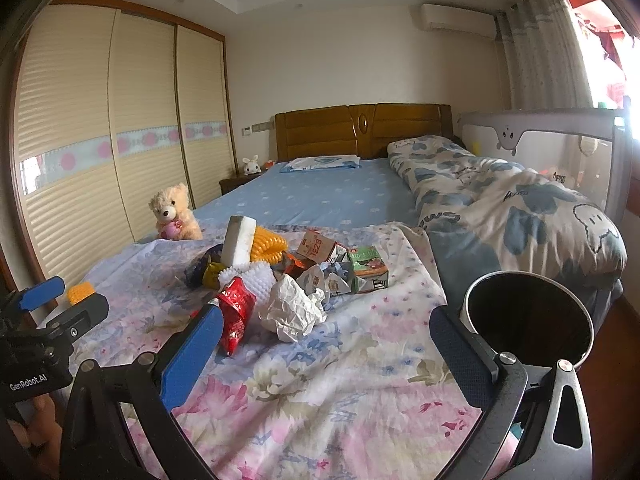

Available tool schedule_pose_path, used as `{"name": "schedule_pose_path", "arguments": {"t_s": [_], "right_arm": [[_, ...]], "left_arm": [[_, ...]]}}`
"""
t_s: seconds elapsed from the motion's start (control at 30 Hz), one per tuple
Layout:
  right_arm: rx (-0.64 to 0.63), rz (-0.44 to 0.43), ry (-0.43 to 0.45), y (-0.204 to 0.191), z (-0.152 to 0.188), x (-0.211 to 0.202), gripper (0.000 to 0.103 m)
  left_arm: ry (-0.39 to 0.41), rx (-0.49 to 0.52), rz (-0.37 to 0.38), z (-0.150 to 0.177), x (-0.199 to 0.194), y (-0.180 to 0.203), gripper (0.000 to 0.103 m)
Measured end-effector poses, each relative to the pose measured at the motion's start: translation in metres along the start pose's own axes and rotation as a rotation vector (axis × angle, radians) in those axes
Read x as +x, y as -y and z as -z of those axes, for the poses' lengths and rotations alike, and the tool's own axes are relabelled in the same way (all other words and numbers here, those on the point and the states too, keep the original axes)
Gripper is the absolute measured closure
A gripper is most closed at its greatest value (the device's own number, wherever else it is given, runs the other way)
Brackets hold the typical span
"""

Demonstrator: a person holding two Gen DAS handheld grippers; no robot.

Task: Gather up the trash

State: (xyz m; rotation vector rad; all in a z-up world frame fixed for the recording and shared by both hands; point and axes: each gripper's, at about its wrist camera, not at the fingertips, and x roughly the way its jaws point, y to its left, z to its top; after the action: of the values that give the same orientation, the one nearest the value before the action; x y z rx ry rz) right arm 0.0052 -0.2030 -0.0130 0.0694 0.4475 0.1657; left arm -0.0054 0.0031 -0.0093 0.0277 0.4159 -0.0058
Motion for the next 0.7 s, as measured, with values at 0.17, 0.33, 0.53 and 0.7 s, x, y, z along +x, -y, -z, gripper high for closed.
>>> {"name": "schedule_pose_path", "arguments": {"t_s": [0.17, 0.33, 0.53, 0.7], "right_arm": [[0.006, -0.008, -0.027, 0.002, 0.004, 0.005, 0.0], [0.024, -0.034, -0.077, 0.008, 0.005, 0.016, 0.0], [0.037, -0.06, -0.142, 0.013, 0.003, 0.037, 0.0], [0.065, -0.104, -0.204, 0.018, 0.002, 0.061, 0.0]], "left_arm": [[-0.025, -0.004, 0.009, 0.001, 0.008, -0.002, 0.0], [-0.071, -0.008, 0.016, 0.003, 0.021, -0.004, 0.0], [-0.133, -0.027, 0.047, 0.005, 0.044, -0.012, 0.0], [-0.203, -0.021, 0.074, 0.007, 0.074, -0.011, 0.0]]}}
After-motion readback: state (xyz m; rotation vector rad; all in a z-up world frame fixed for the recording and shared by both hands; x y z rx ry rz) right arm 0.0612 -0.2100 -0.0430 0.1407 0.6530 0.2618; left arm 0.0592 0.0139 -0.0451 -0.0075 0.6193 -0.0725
